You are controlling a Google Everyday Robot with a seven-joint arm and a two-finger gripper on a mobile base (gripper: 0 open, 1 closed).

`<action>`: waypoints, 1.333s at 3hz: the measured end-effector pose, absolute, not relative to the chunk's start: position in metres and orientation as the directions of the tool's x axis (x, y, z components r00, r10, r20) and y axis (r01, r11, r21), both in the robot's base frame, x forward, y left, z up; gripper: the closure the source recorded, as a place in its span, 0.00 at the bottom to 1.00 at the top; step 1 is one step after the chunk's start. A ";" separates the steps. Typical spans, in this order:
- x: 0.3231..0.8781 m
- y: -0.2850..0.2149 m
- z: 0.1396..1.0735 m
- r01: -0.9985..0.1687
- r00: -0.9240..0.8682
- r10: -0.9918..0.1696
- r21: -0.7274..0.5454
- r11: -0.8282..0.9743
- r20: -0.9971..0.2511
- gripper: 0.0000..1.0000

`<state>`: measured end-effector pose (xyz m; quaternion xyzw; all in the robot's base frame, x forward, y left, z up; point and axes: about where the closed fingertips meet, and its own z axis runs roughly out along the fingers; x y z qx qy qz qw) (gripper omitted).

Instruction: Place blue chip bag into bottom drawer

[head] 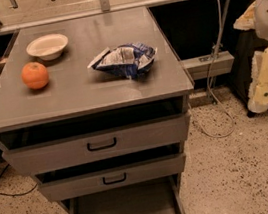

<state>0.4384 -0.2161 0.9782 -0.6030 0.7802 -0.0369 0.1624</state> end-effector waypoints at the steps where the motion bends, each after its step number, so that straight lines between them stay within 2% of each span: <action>1: 0.439 -0.216 0.978 -0.929 -0.220 -0.953 -0.254 0.270 -0.209 0.00; 4: 0.537 -0.139 0.977 -0.934 -0.172 -0.966 -0.279 0.222 -0.191 0.00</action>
Offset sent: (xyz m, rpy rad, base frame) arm 0.0603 0.0458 0.0092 -0.0187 -0.0486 -0.0003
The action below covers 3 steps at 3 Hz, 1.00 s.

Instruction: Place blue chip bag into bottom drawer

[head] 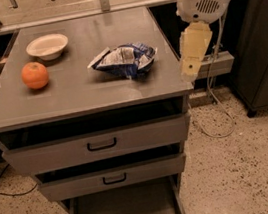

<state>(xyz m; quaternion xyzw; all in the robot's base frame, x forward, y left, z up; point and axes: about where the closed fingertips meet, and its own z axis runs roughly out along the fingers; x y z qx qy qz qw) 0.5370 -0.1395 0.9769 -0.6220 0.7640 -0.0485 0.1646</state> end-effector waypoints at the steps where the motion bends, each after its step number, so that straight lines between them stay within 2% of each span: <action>1: 0.539 -0.136 0.978 -0.933 -0.165 -0.967 -0.286 0.217 -0.196 0.00; 3: 0.572 -0.092 0.984 -0.910 -0.154 -0.959 -0.343 0.231 -0.237 0.00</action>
Offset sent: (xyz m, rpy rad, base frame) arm 0.0230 0.0350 0.0029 0.0049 -0.0981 -0.0126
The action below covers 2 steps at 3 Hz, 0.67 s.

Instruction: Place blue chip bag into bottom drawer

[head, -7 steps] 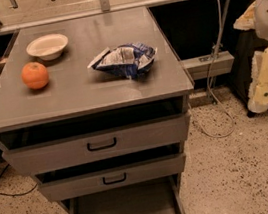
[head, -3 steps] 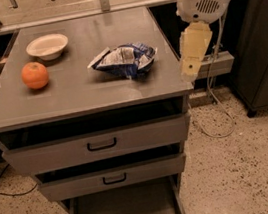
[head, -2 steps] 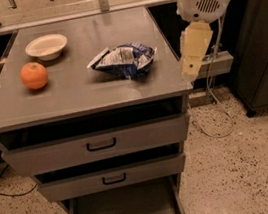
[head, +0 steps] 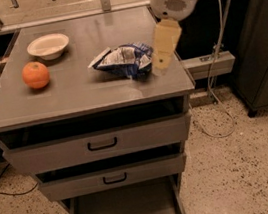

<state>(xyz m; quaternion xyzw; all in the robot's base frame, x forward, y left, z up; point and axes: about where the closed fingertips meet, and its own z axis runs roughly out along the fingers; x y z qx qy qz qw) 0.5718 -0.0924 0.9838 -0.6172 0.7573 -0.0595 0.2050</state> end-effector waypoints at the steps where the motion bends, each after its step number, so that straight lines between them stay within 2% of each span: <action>1: 0.601 -0.057 0.984 -0.916 -0.133 -0.956 -0.337 0.219 -0.260 0.00; 2: 0.625 -0.027 0.973 -0.928 -0.121 -0.958 -0.314 0.202 -0.261 0.00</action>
Offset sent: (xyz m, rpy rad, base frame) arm 0.0806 0.1013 -0.0250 0.0301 0.0658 0.0651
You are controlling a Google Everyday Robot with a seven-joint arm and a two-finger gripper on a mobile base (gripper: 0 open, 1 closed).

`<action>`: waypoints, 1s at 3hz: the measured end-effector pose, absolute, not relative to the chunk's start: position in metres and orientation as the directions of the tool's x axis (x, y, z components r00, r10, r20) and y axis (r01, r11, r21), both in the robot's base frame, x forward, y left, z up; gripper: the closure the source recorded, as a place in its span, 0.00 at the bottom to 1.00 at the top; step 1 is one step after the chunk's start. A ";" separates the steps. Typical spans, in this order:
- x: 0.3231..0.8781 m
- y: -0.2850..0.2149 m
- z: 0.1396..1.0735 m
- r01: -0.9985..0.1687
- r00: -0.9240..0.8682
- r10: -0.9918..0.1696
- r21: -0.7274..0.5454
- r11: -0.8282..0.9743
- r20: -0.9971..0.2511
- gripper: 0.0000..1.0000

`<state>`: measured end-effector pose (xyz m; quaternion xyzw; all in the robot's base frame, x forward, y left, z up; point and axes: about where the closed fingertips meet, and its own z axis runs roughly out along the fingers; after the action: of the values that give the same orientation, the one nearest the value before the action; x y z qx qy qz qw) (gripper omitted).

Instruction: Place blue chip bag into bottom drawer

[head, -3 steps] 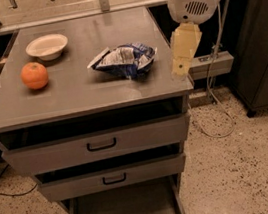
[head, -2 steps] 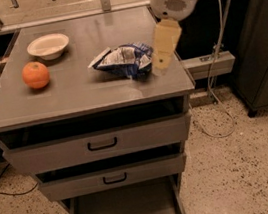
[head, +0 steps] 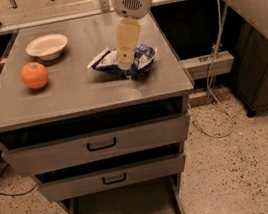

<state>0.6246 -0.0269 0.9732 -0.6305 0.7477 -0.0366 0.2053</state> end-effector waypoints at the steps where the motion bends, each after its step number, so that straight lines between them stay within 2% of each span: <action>1: 0.647 -0.002 0.956 -0.940 -0.104 -0.963 -0.293 0.177 -0.248 0.00; 3: 0.698 0.018 0.924 -0.947 -0.109 -0.969 -0.274 0.169 -0.221 0.00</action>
Offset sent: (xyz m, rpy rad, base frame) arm 0.0789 0.0517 -0.0479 -0.0487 0.0557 0.0355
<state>0.6983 0.0175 0.9239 -0.6439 0.7439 -0.0317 0.1761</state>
